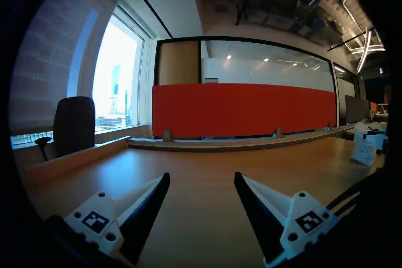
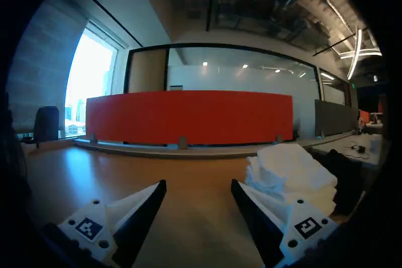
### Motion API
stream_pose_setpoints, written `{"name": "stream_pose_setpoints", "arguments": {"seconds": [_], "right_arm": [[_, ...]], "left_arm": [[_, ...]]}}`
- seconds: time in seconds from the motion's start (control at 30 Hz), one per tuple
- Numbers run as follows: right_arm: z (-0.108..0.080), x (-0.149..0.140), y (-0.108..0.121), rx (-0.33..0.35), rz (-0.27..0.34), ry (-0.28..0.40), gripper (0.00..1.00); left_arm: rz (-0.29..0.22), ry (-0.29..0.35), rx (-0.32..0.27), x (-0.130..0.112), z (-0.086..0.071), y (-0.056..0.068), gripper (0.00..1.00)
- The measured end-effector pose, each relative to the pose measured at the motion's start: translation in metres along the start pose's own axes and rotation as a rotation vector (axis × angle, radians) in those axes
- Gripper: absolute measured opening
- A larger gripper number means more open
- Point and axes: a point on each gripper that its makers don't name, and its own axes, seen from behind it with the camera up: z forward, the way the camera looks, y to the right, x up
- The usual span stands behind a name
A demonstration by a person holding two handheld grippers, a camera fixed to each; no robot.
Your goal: Fold towel
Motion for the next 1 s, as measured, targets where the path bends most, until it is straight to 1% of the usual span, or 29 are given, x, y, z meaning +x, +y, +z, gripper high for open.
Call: {"name": "stream_pose_setpoints", "arguments": {"seconds": [1.0], "right_arm": [[-0.0004,0.0001,-0.0001,0.0,0.0,0.0,1.0]], "left_arm": [[-0.003,-0.002,0.0,0.002,-0.0011,-0.0016,0.95]]}}
